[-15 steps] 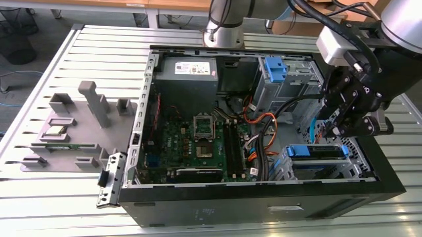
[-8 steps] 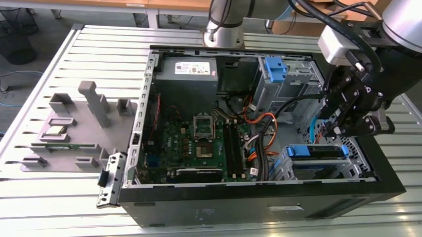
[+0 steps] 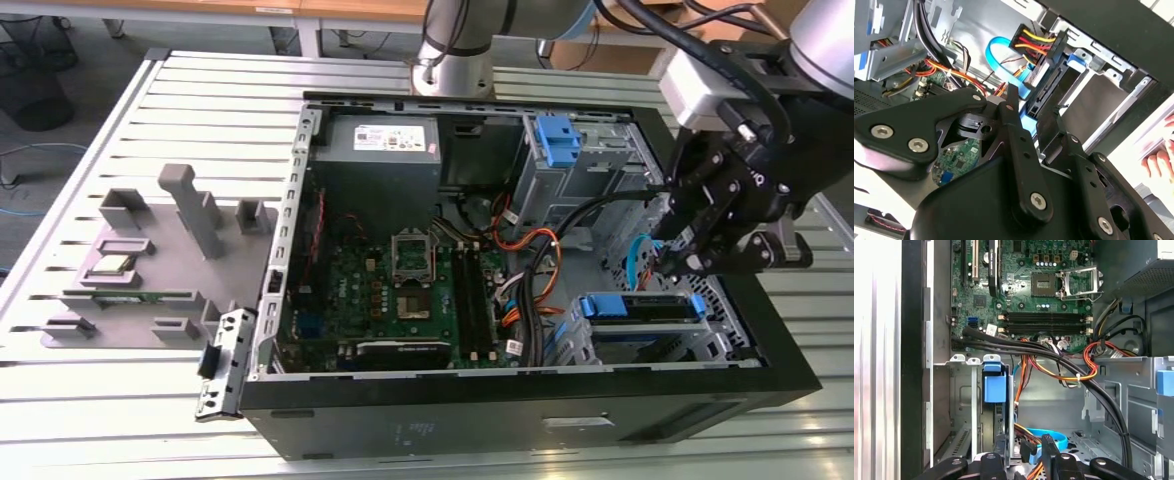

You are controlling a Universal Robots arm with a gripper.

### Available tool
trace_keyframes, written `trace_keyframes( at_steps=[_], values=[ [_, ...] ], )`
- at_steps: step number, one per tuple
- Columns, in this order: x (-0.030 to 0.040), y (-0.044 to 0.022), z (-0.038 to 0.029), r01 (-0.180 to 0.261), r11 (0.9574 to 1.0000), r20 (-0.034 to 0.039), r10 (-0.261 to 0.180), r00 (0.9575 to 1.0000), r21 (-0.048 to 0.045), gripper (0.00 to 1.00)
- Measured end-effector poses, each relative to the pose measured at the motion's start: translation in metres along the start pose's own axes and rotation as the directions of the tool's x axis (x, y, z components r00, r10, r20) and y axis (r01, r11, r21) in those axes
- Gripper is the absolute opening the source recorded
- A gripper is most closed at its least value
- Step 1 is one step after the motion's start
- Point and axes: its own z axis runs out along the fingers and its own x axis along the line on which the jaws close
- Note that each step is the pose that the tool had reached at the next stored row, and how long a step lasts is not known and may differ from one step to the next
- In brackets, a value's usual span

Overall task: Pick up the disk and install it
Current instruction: 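Insert the first disk wire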

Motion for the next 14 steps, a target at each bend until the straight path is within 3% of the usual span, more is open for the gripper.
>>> trace_keyframes(
  at_steps=[5,10,14],
  values=[
    [-0.001,-0.0059,0.0003,-0.001,1.0,-0.0016,0.001,1.0,0.0,0.42],
    [-0.0015,-0.0067,0.0046,-0.002,1.0,-0.0068,0.002,1.0,0.0002,0.42],
    [-0.0015,-0.0067,0.0048,-0.002,1.0,-0.007,0.002,1.0,0.0002,0.42]
  ],
)
